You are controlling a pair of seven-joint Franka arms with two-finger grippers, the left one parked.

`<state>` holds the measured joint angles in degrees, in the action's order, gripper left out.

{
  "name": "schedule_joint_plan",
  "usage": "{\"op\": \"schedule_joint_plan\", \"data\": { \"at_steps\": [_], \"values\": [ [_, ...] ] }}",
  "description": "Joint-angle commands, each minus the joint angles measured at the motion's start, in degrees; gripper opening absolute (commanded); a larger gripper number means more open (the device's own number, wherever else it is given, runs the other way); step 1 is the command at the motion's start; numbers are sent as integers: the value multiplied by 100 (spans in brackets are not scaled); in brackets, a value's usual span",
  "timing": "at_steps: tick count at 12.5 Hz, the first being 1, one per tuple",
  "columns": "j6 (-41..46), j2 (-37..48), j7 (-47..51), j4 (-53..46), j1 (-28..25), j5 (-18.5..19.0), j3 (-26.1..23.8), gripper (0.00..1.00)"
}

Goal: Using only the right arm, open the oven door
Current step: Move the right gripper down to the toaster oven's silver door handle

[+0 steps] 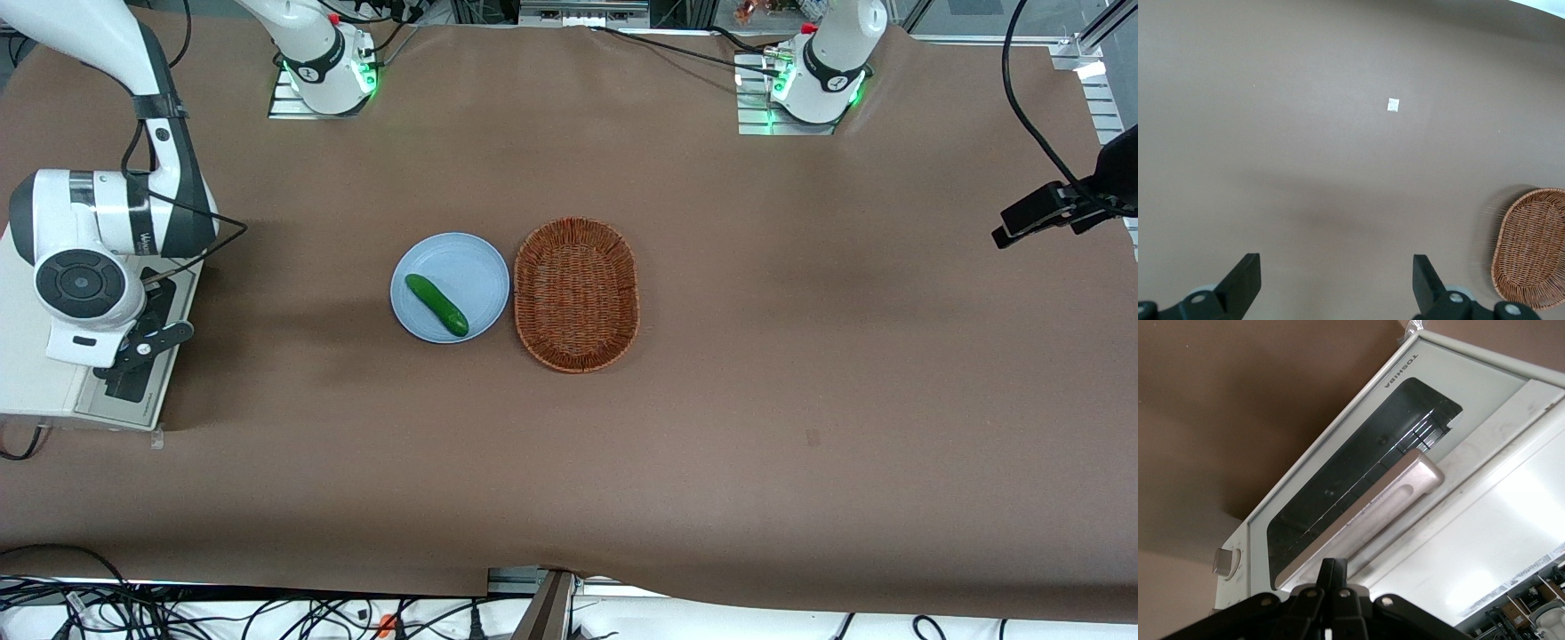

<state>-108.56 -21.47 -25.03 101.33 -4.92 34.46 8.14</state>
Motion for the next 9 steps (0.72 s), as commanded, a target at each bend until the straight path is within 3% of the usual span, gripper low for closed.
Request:
{"op": "schedule_joint_plan", "data": {
  "at_steps": [1, 9],
  "values": [
    [-182, -41, -177, 45, 104, 105, -23, 0],
    [-218, -164, -134, 19, 175, 26, -23, 0]
  ]
}}
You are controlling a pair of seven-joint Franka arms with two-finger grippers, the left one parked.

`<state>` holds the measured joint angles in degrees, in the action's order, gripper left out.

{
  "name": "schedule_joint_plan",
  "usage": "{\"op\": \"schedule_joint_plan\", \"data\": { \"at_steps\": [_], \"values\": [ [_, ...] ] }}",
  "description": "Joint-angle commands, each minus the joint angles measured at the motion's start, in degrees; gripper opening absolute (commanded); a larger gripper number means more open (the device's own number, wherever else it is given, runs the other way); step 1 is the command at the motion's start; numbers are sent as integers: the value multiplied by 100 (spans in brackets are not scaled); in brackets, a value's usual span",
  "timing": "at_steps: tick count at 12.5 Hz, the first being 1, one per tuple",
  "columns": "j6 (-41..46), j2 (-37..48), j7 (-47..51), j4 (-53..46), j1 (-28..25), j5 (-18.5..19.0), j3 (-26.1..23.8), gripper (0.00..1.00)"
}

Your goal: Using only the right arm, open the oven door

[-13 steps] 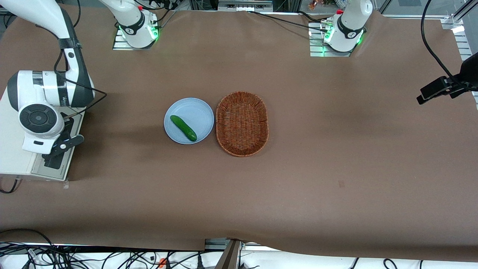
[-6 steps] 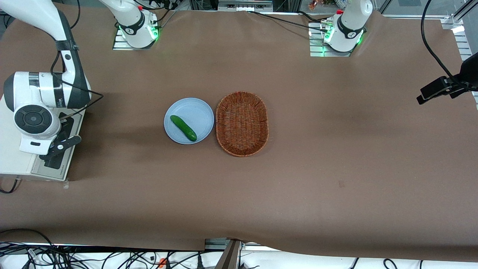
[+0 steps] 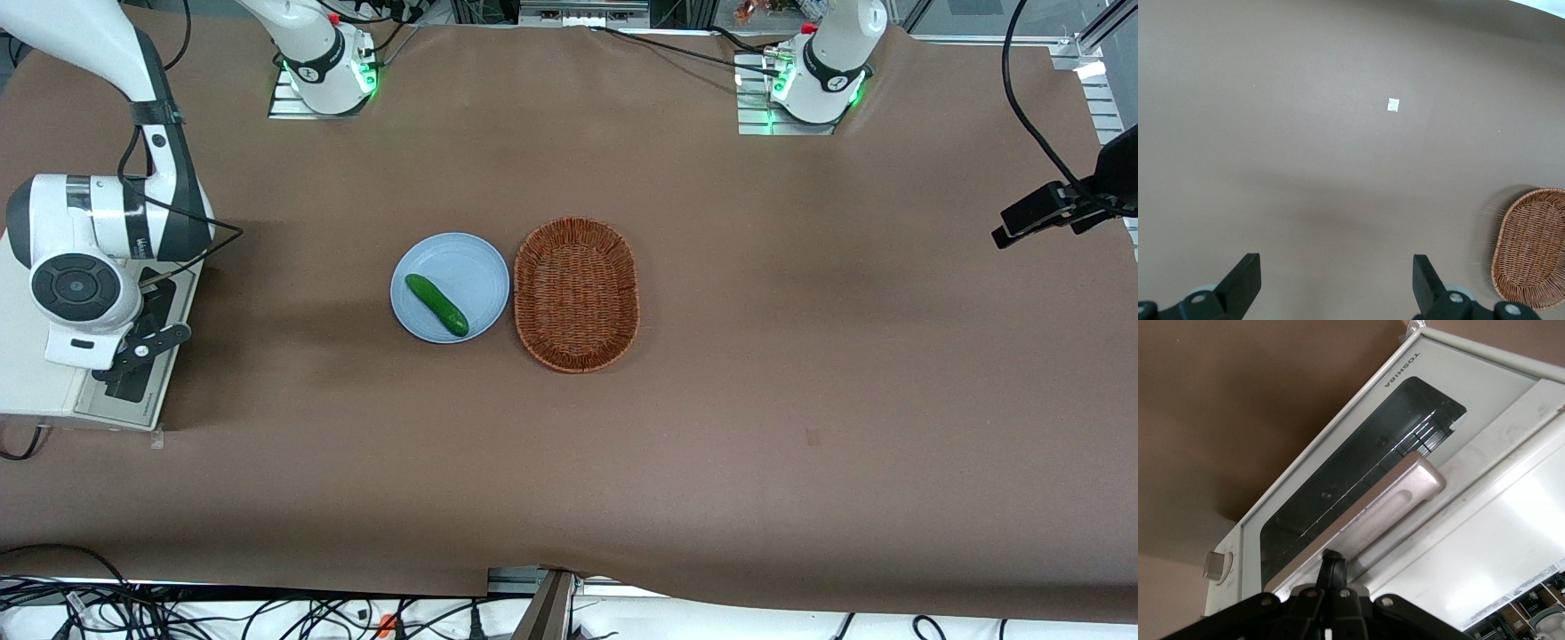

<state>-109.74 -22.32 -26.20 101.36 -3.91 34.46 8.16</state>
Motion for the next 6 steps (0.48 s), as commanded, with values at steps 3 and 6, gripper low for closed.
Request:
{"op": "schedule_joint_plan", "data": {
  "at_steps": [3, 6],
  "values": [
    [-161, -167, 18, -38, 57, -167, -42, 0],
    [-285, -247, 114, -47, 31, -282, -51, 0]
  ]
}}
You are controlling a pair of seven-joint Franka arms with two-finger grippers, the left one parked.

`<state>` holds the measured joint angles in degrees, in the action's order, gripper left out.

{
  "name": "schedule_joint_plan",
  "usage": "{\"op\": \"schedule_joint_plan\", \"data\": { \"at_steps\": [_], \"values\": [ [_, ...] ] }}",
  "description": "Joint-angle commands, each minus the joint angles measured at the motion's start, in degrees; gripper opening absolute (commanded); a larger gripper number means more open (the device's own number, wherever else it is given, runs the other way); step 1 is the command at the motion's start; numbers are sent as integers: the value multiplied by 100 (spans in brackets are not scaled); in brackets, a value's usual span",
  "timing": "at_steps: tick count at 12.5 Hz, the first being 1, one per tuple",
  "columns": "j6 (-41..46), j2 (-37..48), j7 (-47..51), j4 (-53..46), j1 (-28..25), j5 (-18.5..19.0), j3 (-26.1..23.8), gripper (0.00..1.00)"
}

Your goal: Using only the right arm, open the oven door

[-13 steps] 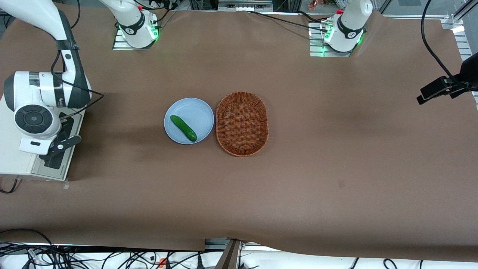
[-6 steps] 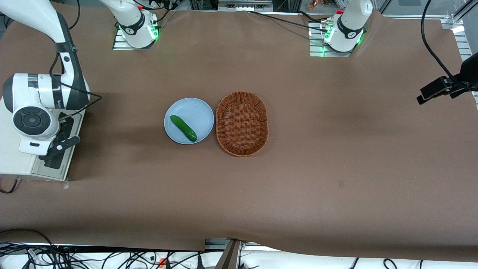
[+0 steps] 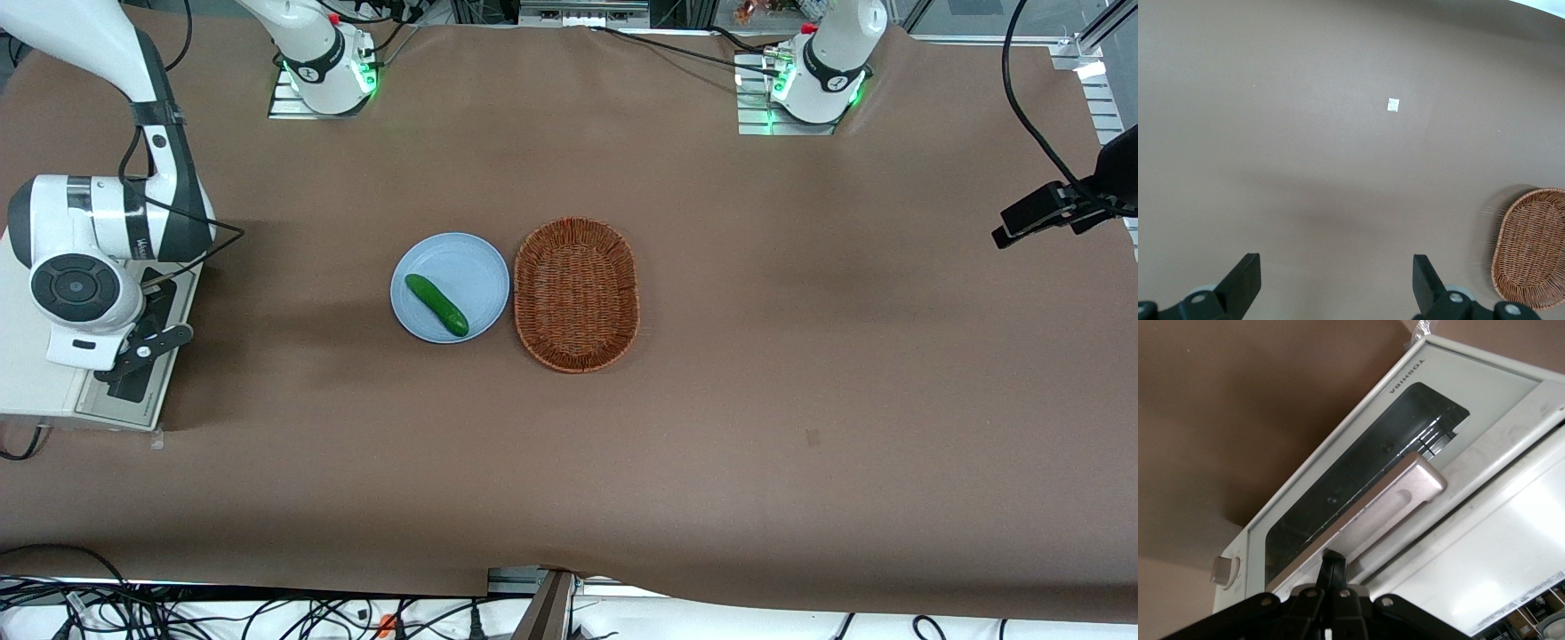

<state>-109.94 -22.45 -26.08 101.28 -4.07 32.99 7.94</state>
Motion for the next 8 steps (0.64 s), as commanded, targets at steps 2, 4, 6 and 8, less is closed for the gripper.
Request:
{"op": "schedule_joint_plan", "data": {
  "at_steps": [2, 4, 6, 8],
  "values": [
    [-326, -285, 147, -38, 38, -153, -47, 0],
    [-414, -338, 147, -38, 38, -310, -47, 0],
    [-572, -435, 147, -38, 38, -433, -47, 0],
    [-704, -531, 156, -38, 29, -617, -47, 0]
  ]
}}
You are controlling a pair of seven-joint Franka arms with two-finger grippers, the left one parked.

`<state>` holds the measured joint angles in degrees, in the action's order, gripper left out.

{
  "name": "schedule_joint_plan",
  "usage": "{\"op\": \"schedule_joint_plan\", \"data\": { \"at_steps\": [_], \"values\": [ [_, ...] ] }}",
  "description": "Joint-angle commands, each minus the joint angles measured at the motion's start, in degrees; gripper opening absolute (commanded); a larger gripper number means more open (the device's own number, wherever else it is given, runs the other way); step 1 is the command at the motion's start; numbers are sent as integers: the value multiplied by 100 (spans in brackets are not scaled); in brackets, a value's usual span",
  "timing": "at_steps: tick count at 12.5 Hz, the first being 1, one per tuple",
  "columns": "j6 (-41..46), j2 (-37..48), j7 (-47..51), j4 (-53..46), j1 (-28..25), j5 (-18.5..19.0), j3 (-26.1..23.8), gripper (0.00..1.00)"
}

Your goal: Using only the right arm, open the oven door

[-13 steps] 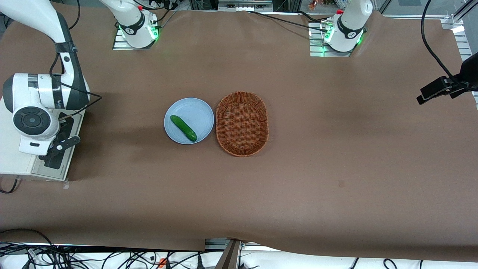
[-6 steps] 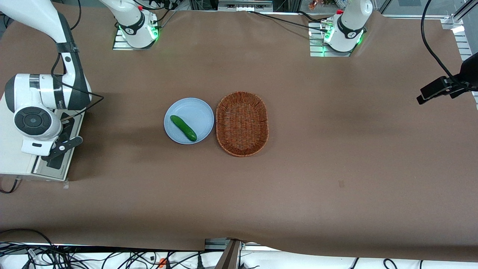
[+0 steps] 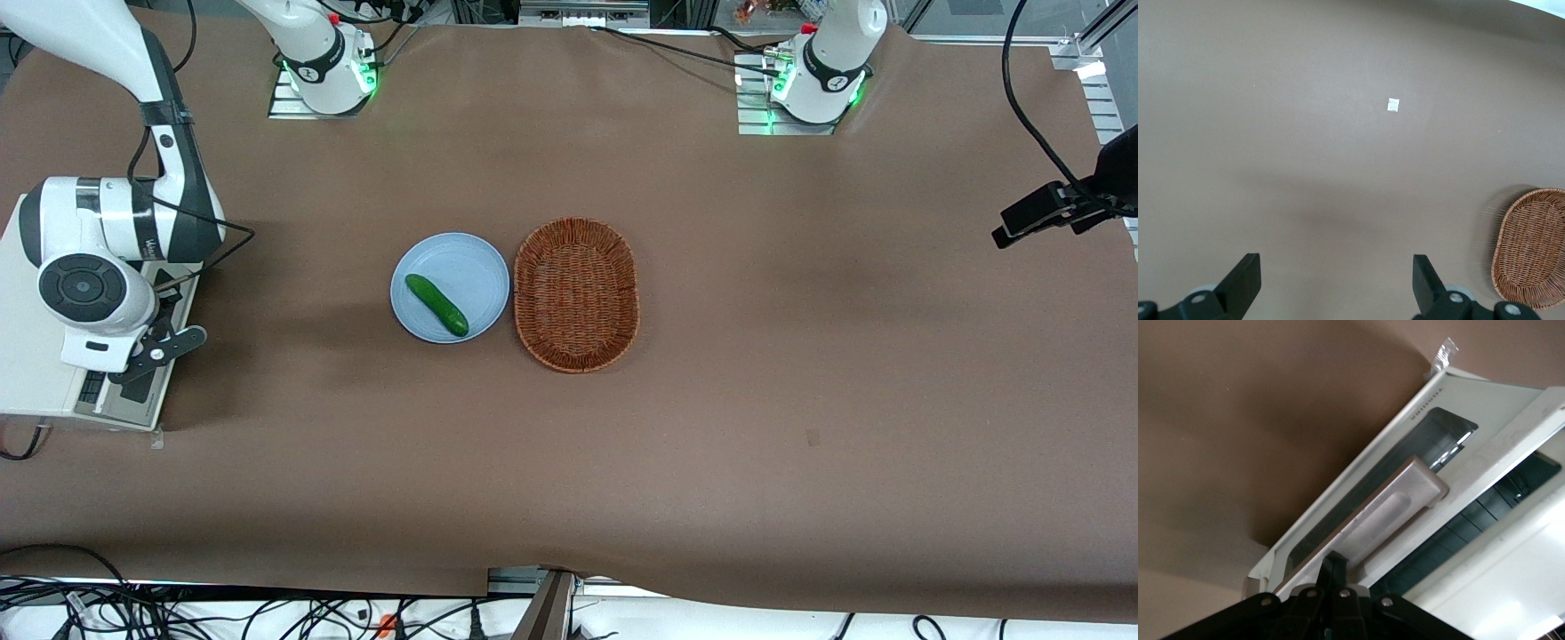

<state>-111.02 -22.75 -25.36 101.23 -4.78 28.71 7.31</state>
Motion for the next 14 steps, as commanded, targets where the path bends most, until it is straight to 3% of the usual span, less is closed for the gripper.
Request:
{"op": "schedule_joint_plan", "data": {
  "at_steps": [1, 3, 14],
  "values": [
    [-640, -537, 188, -33, 91, -216, 16, 0],
    [-684, -625, 286, -33, 91, -225, -2, 0],
    [-1229, -1231, 286, -77, 135, -1165, 7, 0]
  ]
}}
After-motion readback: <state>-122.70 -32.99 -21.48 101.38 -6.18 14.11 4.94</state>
